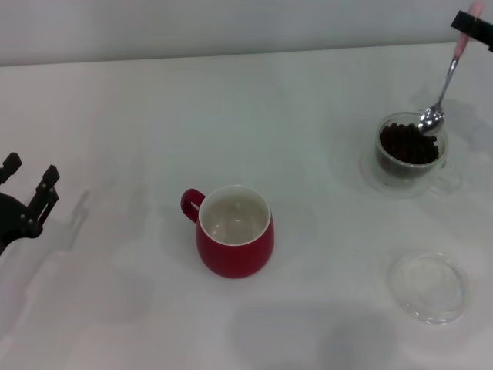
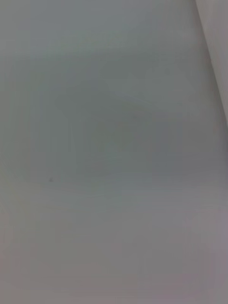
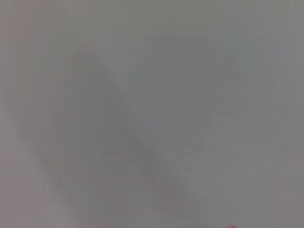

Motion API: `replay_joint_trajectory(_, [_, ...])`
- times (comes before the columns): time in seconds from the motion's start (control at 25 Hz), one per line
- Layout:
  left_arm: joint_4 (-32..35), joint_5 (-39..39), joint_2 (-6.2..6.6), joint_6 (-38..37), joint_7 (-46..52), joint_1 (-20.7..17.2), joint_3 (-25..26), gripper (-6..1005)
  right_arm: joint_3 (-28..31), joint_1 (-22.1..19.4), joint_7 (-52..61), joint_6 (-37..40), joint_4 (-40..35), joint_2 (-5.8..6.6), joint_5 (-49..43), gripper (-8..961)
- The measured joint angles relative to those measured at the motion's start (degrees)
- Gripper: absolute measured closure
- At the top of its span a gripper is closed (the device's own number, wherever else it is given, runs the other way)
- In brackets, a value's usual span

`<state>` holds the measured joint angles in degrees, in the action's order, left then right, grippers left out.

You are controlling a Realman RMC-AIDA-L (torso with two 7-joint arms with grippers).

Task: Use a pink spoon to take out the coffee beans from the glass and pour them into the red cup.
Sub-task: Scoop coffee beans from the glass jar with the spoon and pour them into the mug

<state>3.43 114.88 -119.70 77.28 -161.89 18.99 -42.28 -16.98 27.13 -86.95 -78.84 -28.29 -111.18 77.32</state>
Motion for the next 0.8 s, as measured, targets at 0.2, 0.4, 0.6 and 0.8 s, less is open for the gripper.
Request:
replay_joint_trajectory(0.2, [0.0,0.7,0.09,0.0,0.0,0.1,0.0,436,-0.1,0.4,-3.8,4.3,0.0,-0.4,1.3,803])
replay_joint_trajectory(0.4, [0.0,0.8,0.08,0.0,0.0,0.1,0.0,436,0.0,0.5,-8.4,6.3,0.4,-1.15,2.4,803])
replay_joint_trajectory(0.6, [0.0,1.3,0.08,0.0,0.0,0.0,0.0,434,0.0,0.2,-12.0,6.3,0.8,-2.35,4.1,802])
replay_joint_trajectory(0.8, [0.0,1.3,0.08,0.0,0.0,0.1,0.0,434,-0.2,0.0,-14.2,5.9,0.9,-3.48,5.2,802])
